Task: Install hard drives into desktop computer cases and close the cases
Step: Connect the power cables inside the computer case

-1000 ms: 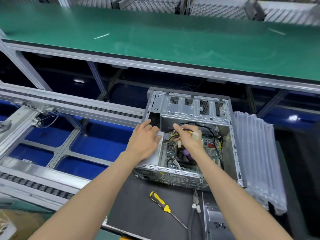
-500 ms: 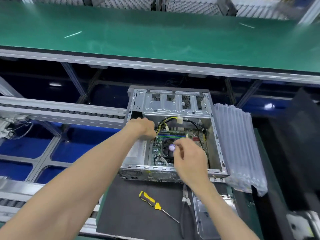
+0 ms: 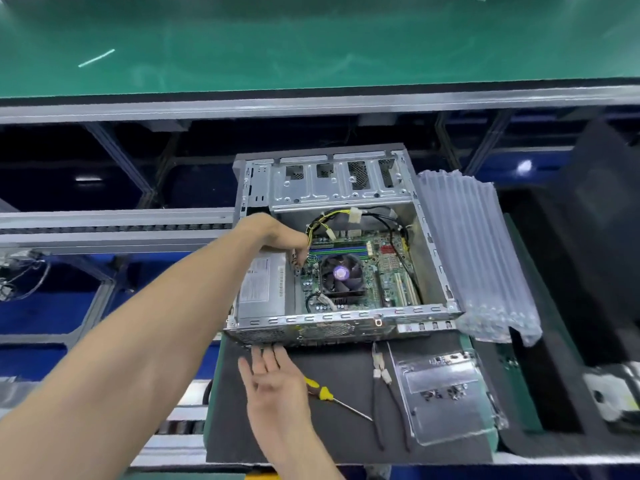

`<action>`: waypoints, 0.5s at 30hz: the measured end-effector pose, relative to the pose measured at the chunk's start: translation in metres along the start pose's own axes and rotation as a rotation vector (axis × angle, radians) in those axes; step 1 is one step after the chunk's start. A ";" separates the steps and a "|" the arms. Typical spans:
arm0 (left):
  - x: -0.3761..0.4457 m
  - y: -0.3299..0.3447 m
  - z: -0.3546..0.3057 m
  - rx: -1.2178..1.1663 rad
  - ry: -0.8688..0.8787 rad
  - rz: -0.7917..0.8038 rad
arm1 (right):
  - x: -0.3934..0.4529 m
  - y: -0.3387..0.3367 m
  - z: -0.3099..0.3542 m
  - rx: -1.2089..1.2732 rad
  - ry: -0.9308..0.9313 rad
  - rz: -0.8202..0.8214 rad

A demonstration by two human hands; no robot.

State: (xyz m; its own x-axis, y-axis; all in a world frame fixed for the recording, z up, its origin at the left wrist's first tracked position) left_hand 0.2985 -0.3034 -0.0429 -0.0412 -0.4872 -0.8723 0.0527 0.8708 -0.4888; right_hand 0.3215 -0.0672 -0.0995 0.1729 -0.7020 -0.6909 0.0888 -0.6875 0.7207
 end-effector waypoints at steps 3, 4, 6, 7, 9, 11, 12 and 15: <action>0.010 0.002 0.001 -0.036 0.008 0.040 | 0.002 -0.006 -0.003 -0.006 -0.033 -0.024; 0.012 0.002 0.001 -0.050 0.016 0.049 | 0.002 -0.008 -0.003 -0.022 -0.040 -0.031; 0.013 0.001 0.001 -0.065 0.029 0.040 | 0.003 -0.011 -0.003 -0.047 -0.048 -0.040; 0.013 -0.001 0.000 -0.064 0.032 0.018 | 0.002 -0.011 -0.002 -0.050 -0.048 -0.035; 0.008 -0.003 0.000 -0.071 0.039 -0.038 | -0.002 -0.010 0.001 -0.071 -0.050 -0.027; -0.002 -0.001 -0.004 -0.078 0.089 -0.101 | -0.003 -0.009 0.005 -0.107 -0.085 -0.030; -0.006 -0.004 -0.008 -0.074 0.142 -0.160 | -0.003 -0.008 0.006 -0.118 -0.108 -0.040; -0.018 -0.018 -0.018 0.021 0.263 -0.440 | -0.003 -0.005 0.006 -0.158 -0.144 -0.081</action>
State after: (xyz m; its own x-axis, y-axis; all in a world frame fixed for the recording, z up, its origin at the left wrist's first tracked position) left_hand 0.2807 -0.3096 -0.0184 -0.3137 -0.7717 -0.5532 -0.0066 0.5844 -0.8115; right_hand 0.3145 -0.0629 -0.1014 0.0186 -0.6729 -0.7395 0.2514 -0.7127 0.6549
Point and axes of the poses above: each hand's wrist, its own x-axis towards the middle knuckle, its own y-axis out of the palm, z = x × y, the point moved 9 cm from there along x, towards the middle knuckle, and after that the axes turned 3 degrees about x, right-handed, at the moved point
